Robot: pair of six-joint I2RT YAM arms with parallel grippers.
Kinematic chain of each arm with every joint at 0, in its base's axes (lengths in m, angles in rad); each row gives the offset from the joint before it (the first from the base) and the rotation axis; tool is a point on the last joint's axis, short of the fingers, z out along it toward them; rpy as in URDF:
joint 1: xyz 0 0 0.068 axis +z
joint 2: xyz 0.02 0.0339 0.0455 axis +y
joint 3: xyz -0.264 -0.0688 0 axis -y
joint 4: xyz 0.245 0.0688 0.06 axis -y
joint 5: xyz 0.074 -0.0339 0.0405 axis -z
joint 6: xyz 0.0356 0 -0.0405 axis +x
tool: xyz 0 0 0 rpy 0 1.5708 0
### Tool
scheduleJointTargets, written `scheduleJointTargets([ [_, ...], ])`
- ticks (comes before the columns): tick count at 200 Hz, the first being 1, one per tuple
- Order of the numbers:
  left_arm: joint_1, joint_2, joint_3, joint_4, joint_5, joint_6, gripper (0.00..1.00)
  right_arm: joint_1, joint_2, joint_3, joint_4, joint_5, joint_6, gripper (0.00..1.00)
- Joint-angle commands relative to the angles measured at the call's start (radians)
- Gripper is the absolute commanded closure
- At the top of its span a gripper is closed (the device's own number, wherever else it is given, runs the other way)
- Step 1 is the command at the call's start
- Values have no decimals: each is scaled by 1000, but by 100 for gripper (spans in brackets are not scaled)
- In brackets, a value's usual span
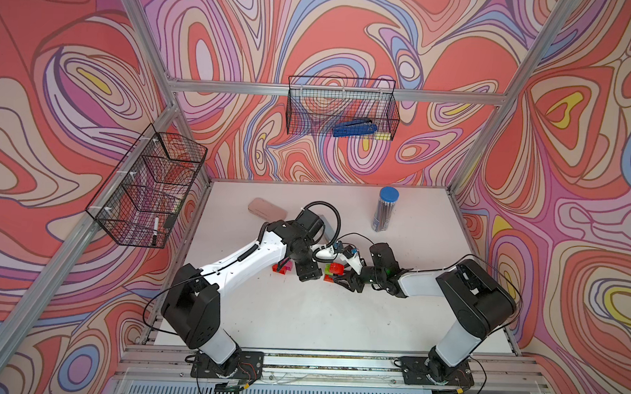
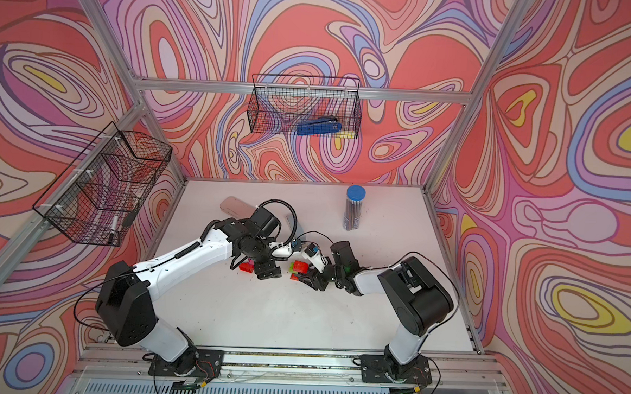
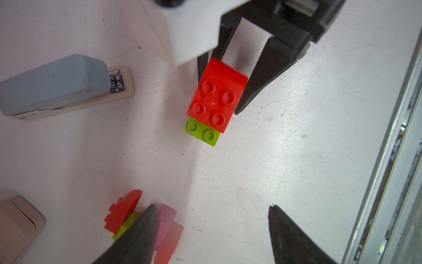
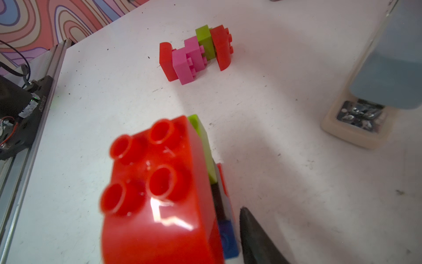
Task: Assemble the letter s with lego
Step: Adjust the lego brick at the center of the board.
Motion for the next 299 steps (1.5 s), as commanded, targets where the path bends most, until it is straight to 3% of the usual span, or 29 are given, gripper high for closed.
scheduleJointTargets([
  [1,7,15,-5,-31,5,9,23,6,-19,-13,19,26,6,50],
  [93,8,7,-10,-29,-2,6,22,17,-16,4,-22,26,-8,63],
  [147,18,-2,9,-41,9,-12,23,19,-38,-11,2,-1,64,68],
  [224,75,-72,37,-76,39,-61,22,37,-50,10,-15,-113,370,71],
  [299,128,-173,-22,-71,97,-100,22,57,135,133,-17,-294,663,73],
])
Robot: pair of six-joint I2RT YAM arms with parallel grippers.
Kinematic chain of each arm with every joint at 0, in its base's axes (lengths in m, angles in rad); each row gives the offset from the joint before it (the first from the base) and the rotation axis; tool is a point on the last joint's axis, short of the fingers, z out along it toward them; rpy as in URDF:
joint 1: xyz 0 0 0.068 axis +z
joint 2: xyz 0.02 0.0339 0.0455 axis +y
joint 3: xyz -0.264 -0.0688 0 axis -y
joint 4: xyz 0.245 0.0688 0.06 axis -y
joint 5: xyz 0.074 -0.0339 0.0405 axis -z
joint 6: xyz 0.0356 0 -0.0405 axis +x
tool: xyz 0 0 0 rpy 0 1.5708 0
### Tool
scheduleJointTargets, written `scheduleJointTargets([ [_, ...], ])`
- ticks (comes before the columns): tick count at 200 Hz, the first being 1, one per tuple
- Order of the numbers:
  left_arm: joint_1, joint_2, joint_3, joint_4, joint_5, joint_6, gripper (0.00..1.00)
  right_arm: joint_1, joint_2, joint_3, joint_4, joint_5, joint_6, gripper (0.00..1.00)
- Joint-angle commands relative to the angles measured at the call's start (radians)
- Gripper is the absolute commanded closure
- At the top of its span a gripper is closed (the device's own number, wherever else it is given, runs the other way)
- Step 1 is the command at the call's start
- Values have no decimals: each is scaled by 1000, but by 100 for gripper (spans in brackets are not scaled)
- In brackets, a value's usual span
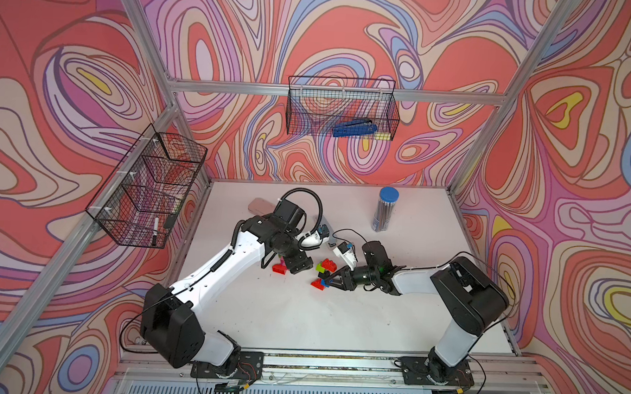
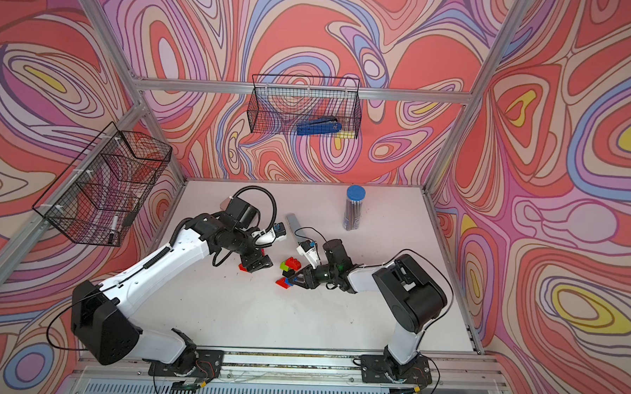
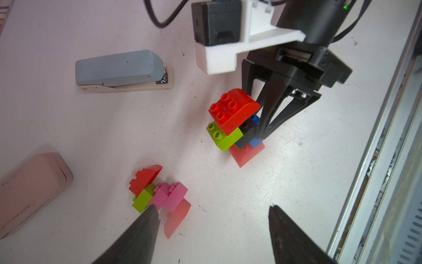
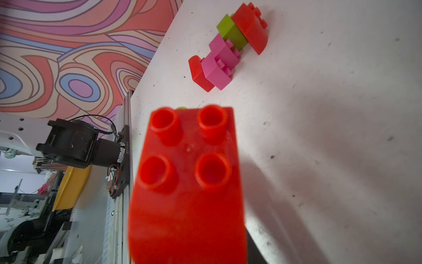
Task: Assemble the letter s with lego
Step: Adjust the lego brick at the center of the board.
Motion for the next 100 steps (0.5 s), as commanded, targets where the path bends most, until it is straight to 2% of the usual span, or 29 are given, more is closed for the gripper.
scheduleJointTargets([
  [1,13,-18,-24,-37,33,-16,22,6,62,44,2,-87,128,73],
  [100,40,-23,-29,-30,56,-22,22,1,245,181,72,-243,336,76],
])
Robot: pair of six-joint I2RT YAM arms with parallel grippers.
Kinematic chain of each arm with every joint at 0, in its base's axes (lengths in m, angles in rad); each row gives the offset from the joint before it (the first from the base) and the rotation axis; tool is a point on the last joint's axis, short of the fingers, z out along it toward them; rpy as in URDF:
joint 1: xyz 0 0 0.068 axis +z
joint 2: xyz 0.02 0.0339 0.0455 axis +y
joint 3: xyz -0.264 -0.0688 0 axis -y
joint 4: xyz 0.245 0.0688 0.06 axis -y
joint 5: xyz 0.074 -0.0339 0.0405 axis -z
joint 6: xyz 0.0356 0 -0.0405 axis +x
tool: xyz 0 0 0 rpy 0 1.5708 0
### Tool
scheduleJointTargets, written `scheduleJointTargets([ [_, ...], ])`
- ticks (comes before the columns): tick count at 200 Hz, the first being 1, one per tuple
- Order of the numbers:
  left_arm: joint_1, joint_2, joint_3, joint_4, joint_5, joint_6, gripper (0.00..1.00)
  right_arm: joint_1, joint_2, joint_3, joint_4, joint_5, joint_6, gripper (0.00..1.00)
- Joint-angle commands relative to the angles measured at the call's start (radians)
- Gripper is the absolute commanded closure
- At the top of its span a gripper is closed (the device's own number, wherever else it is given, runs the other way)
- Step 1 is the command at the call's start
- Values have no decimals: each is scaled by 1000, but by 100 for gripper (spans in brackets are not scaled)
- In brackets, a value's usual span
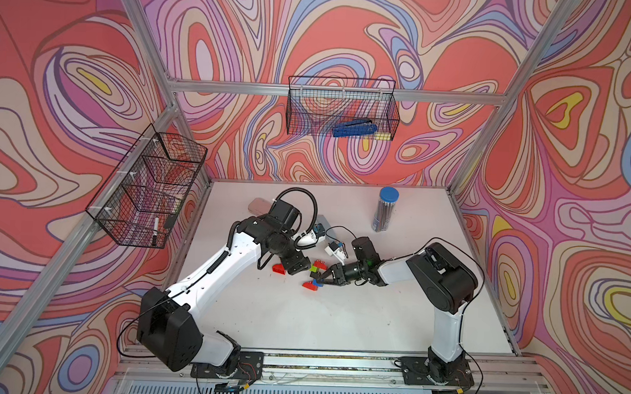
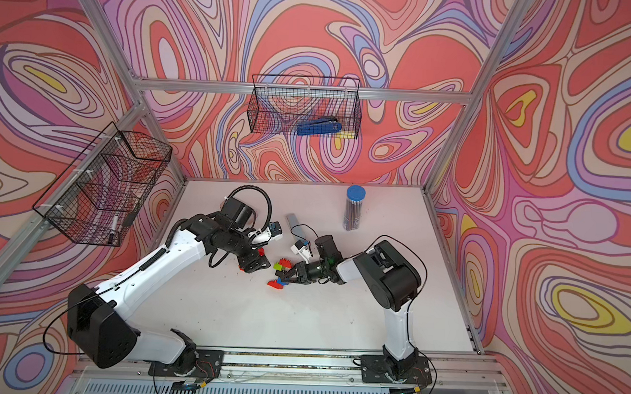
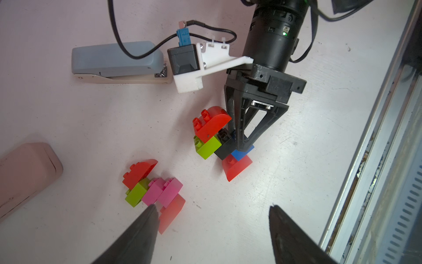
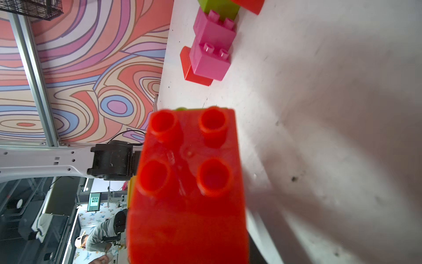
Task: Assemble the letter s with lego
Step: Adjust the lego brick at the center of the board.
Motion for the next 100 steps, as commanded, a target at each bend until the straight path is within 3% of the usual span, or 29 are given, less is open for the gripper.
scheduleJointTargets([
  [1,8,-12,-9,-24,26,-1,22,0,30,29,34,-57,62,76],
  [100,17,16,-3,-28,34,2,22,-35,85,97,-4,-87,126,72],
])
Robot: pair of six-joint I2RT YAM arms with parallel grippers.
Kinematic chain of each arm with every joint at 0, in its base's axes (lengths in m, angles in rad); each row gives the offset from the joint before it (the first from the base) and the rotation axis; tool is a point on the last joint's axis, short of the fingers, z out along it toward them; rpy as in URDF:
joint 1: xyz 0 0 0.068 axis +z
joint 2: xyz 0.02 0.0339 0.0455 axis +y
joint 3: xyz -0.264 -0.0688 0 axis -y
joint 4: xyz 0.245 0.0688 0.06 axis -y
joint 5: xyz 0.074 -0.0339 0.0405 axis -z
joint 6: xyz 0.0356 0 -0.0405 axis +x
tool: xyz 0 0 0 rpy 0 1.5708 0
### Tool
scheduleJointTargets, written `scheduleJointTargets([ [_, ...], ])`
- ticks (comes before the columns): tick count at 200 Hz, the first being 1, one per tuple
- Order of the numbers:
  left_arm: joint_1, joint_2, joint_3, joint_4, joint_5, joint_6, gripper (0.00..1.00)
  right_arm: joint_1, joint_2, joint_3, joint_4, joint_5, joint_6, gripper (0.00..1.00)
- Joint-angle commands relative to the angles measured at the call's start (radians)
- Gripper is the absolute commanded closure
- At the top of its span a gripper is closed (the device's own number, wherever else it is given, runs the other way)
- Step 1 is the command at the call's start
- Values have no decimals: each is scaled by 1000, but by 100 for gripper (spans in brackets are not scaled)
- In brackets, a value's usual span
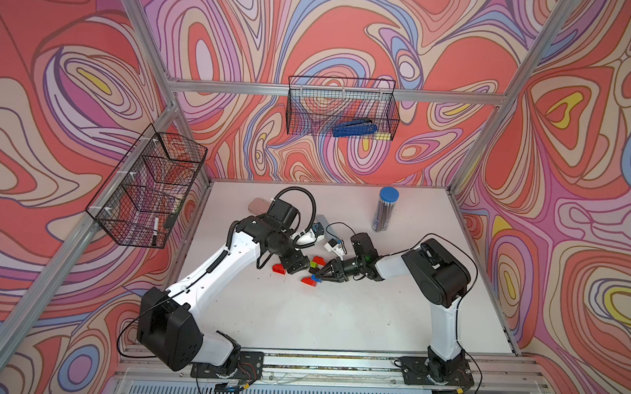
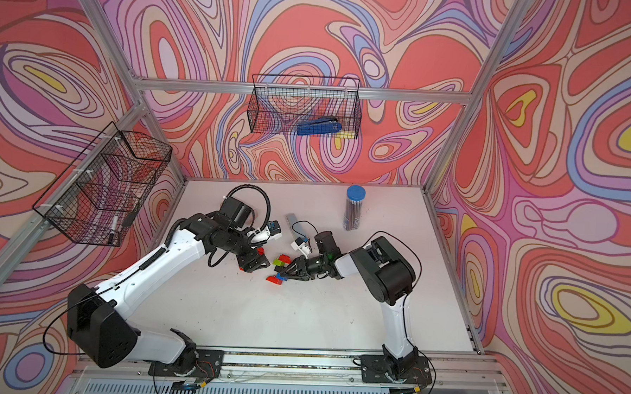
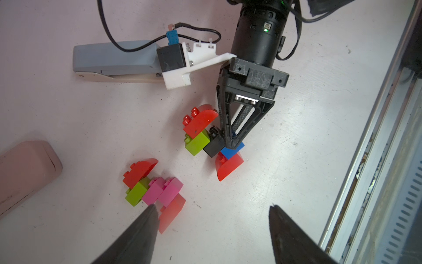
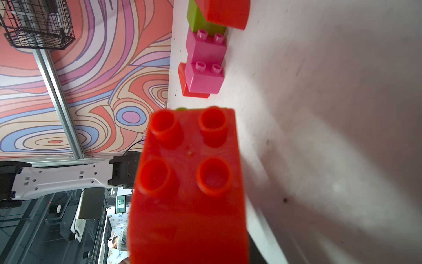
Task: Assemble the letter s with lego
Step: Adjust the lego brick at the center of the board.
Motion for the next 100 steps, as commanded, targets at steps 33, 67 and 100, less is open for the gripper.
scheduleJointTargets([
  [33,8,19,-2,-31,23,2,22,-15,47,45,-29,-25,19,70],
  [67,9,22,-4,-32,22,1,22,-22,52,47,-32,-11,36,69],
  [100,9,31,-1,-32,27,2,22,-26,56,54,-42,-3,49,67],
])
